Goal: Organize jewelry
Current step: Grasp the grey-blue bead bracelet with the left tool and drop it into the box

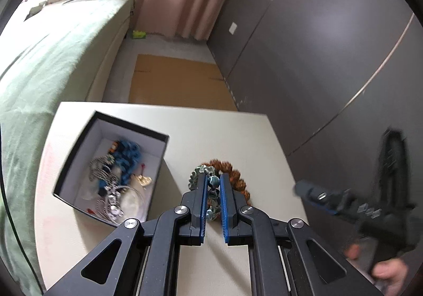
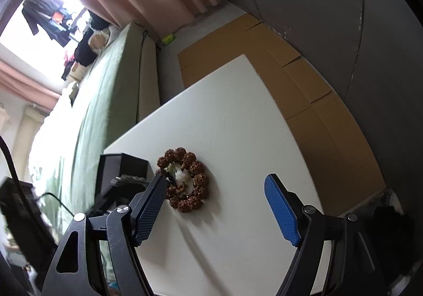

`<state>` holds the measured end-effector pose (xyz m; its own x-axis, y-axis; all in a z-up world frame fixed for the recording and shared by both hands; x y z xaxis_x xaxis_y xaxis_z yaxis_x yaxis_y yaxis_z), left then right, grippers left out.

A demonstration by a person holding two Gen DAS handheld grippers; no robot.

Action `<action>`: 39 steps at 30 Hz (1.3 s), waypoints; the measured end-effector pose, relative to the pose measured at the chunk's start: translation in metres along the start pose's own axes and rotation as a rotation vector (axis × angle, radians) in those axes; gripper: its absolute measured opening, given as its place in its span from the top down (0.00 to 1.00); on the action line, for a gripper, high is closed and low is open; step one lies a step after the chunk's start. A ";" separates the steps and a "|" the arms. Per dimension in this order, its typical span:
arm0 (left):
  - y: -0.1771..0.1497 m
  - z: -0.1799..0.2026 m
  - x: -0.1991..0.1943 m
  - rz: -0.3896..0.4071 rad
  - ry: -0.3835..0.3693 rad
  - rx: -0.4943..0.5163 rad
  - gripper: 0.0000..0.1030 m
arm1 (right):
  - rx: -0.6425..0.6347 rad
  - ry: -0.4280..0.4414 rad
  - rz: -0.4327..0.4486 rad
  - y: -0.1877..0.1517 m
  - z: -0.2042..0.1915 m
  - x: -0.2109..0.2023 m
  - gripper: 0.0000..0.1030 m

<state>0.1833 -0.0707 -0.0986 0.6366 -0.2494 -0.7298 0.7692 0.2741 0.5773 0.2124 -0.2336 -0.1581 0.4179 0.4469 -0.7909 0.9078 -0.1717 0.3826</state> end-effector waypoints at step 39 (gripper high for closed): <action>0.023 -0.105 -0.041 0.084 0.040 -0.225 0.45 | -0.167 0.019 0.034 -0.010 -0.050 0.019 0.81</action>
<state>0.1691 0.0431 -0.0942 0.6920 -0.1814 -0.6987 0.6785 0.4939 0.5437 0.2091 -0.1797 -0.1534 0.4458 0.4601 -0.7678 0.8741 -0.0390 0.4842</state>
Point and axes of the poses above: each gripper's, at about its wrist camera, not at the fingertips, and x roughly the way its jaws point, z to its right, y to its top, the point moved 7 cm from there along x, roughly the way its jaws point
